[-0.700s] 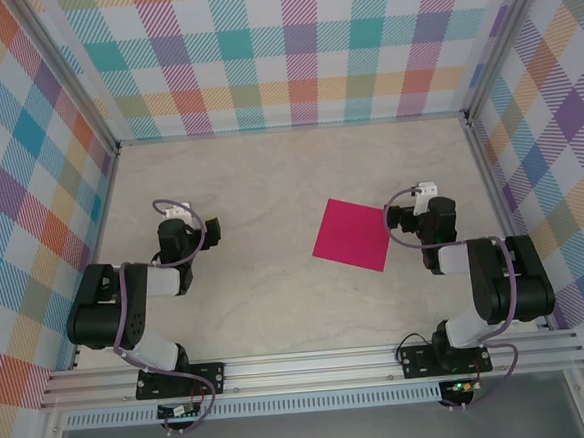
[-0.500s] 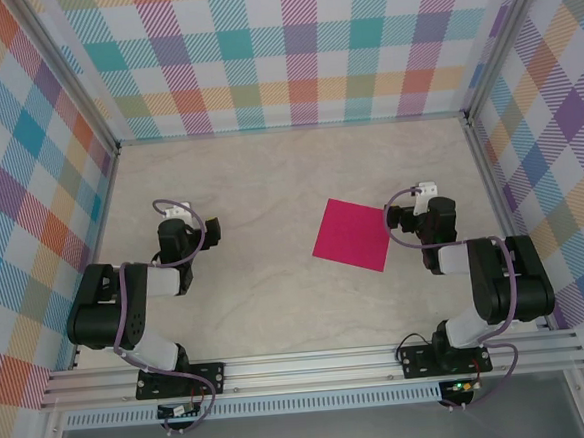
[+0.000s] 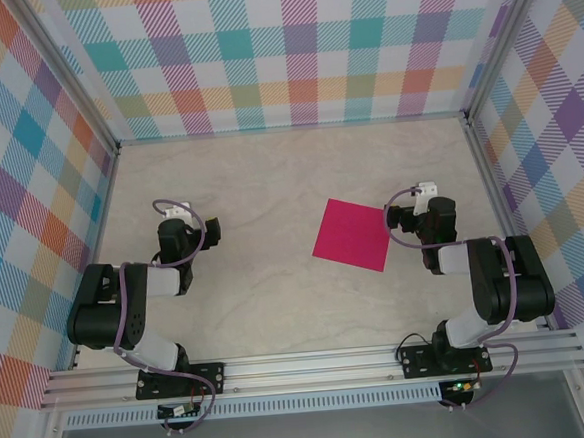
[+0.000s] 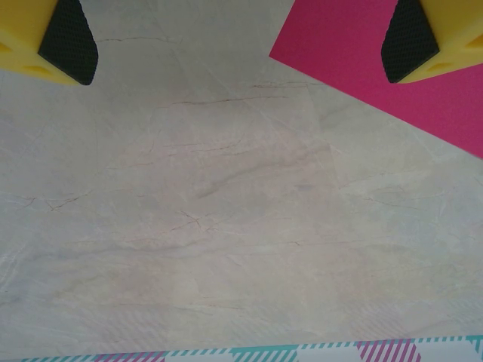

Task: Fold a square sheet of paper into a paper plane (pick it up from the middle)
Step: Rotate the square sheet of paper at the center of the table.

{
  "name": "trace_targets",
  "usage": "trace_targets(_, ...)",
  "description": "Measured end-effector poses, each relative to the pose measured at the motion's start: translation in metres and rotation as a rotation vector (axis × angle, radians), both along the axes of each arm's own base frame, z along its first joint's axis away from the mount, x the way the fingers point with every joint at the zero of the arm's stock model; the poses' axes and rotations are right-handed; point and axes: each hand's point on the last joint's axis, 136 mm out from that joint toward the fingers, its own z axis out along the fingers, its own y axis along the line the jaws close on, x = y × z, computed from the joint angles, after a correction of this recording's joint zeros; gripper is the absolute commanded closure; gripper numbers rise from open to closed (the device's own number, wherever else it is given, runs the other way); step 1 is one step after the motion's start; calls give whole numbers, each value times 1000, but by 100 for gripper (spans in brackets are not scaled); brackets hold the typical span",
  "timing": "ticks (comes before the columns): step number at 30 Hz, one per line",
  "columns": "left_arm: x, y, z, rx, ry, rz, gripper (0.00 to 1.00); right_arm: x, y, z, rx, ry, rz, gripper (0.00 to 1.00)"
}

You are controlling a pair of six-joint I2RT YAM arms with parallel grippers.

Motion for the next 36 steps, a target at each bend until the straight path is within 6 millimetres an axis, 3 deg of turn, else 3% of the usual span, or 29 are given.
trace_targets(5, 0, 2, 0, 0, -1, 10, 0, 1, 0, -2, 0, 21, -1, 0)
trace_targets(8, -2, 6, 6, 6, -7, 38, 0, 4, -4, 9, -1, 47, -24, 0)
trace_targets(11, -8, 14, 22, 2, -11, 90, 0, 4, -12, 49, 14, 9, -87, 0)
trace_targets(16, -3, 19, 68, -64, -40, 149, 0, 4, -25, 127, 105, -5, -209, 0)
trace_targets(19, 1, 16, 88, -118, -31, 163, 0, 0, -23, 143, 180, 37, -231, 0)
trace_targets(23, 2, 8, 101, -208, 31, 162, 0, -17, 0, 118, 317, 209, -220, 0)
trace_targets(28, -3, -8, 107, -329, 132, 146, 0, -35, 58, 75, 421, 468, -177, 0)
trace_targets(33, -17, -19, 102, -404, 252, 141, 0, -31, 124, 47, 414, 650, -121, 0)
trace_targets(36, -22, -23, 103, -421, 298, 139, 0, -27, 153, 31, 407, 713, -104, 0)
